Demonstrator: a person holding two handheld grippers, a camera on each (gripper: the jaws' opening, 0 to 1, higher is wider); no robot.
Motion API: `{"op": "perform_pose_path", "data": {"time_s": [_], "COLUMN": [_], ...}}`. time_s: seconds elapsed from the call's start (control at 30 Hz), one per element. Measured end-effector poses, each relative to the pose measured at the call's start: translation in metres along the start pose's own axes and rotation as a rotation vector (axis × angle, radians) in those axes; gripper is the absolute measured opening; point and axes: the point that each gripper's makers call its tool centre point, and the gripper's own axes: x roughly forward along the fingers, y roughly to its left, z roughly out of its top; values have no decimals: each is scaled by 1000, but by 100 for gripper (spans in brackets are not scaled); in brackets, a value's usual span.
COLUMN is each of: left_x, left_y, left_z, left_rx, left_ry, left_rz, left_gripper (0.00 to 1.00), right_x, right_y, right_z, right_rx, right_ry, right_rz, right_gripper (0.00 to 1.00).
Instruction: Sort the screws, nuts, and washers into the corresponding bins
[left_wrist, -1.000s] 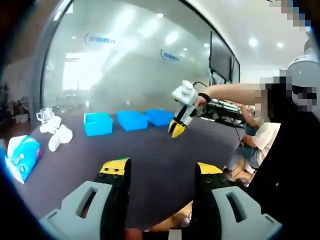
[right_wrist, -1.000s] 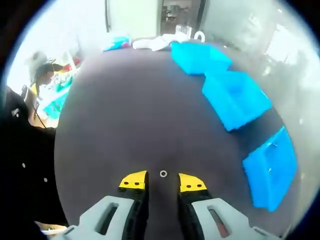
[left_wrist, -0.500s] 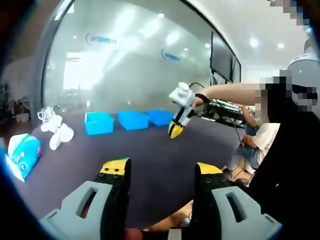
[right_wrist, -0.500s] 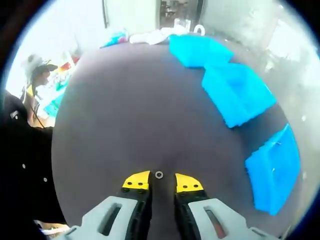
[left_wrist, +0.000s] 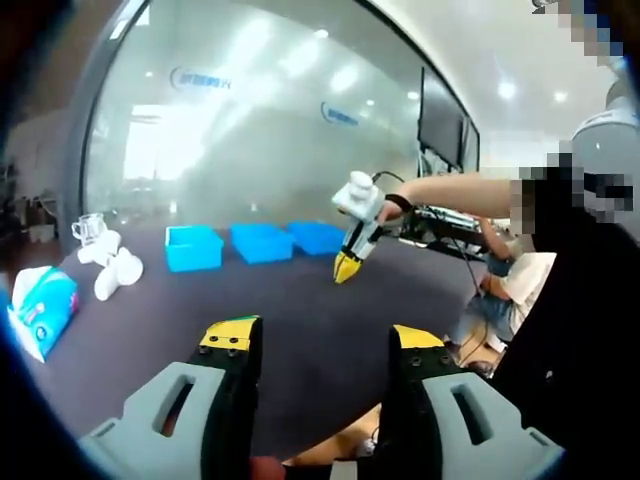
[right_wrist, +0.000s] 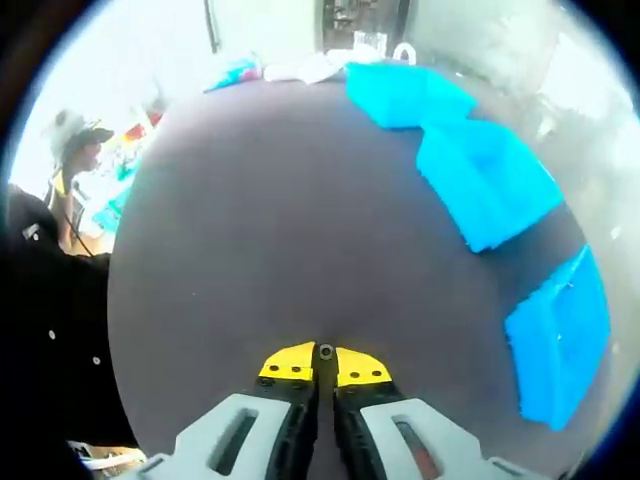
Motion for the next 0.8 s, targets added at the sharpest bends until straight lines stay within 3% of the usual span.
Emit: {"op": "perform_pose_path", "data": {"time_s": [0.23,0.37,0.57,0.8], "left_x": [-1,-1,-2,-4], "left_y": [1,2,7,10], "left_z": [5,7,11,16], "left_rx": [6,8,0,6], "left_ry": [-10,-17,-38,-53], "left_rz": [6,8,30,44], "left_gripper": [48,48,48,48], "right_x": [-5,-15,-38,-63], "right_y": [4,7,4,12], "right_z": [2,9,23,25], "right_rx": [-5,15,99,187], "right_ry": [-17,-83,-284,-516], "right_rz": [-2,-10,-70,-158], "right_gripper": [2,2,2,2]}}
